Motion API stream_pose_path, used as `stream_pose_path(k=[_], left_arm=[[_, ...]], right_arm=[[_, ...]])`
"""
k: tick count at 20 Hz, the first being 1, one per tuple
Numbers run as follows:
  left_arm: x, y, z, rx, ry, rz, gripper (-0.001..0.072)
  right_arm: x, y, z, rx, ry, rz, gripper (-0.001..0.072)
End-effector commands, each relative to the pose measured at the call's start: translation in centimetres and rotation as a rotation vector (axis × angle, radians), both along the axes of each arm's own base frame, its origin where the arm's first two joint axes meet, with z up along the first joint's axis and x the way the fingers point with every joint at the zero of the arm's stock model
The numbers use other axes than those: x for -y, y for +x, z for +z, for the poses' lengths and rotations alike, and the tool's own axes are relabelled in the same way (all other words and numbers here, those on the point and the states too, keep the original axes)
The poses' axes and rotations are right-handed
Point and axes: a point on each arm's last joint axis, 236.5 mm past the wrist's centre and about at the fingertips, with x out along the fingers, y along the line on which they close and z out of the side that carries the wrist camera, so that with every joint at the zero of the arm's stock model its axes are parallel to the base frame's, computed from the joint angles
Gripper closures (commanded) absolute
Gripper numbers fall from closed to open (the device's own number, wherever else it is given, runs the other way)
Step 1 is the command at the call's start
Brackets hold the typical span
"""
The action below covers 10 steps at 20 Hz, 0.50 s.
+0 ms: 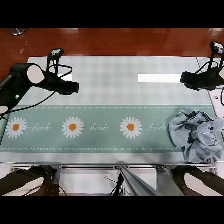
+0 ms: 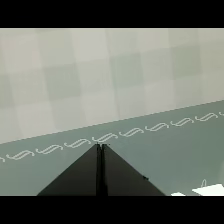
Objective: Fold the shirts.
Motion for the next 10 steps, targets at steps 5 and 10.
stream_pose_path(k=[5, 10], left_arm=[[0.1, 0.7, 0.3, 0.033, -0.008, 0.006, 0.0686], [-1.6, -1.3, 0.1, -0.052, 0.084, -0.044, 0.0003]], right_arm=[[0.0, 0.4, 0.3, 0.023, -0.003, 0.001, 0.0687], [3.5, -2.1, -0.4, -0.094, -0.179, 0.023, 0.0089]])
